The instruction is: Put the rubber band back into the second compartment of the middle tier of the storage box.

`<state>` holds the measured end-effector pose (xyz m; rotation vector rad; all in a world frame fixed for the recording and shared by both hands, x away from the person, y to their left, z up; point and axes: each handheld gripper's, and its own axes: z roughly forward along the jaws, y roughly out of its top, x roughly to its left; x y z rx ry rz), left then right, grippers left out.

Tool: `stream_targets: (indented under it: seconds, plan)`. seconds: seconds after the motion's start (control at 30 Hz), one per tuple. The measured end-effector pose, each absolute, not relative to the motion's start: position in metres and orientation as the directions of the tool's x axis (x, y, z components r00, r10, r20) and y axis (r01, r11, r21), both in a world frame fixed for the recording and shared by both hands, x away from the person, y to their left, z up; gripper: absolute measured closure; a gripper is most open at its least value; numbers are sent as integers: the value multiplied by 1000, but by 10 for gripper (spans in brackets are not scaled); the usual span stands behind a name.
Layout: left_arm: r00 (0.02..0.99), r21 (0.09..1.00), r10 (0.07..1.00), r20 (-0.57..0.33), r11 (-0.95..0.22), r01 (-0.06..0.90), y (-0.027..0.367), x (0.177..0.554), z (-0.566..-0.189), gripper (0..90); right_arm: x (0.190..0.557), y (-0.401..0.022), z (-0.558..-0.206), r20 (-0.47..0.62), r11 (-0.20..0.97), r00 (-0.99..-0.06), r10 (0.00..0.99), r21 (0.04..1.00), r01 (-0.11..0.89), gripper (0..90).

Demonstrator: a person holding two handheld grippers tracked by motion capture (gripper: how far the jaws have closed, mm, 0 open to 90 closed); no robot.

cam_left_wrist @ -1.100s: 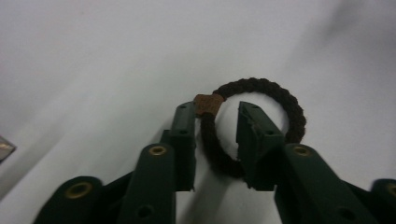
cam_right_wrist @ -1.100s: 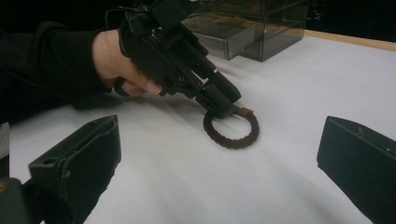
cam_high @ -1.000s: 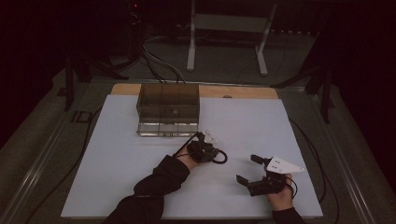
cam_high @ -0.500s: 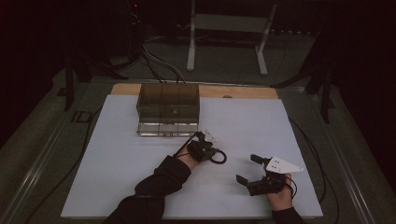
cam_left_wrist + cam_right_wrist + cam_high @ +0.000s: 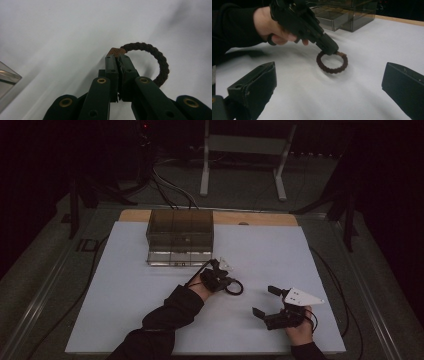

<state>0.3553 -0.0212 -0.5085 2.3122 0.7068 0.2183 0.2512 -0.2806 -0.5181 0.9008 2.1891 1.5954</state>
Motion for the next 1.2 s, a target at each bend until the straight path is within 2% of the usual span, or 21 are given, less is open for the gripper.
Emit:
stream_targets:
  seconds: [1.2]
  plan:
    - [833,697,553,-20,-590,408,9,353,-459,886,251,-279,-518,129,194,-767,629,929,316,0]
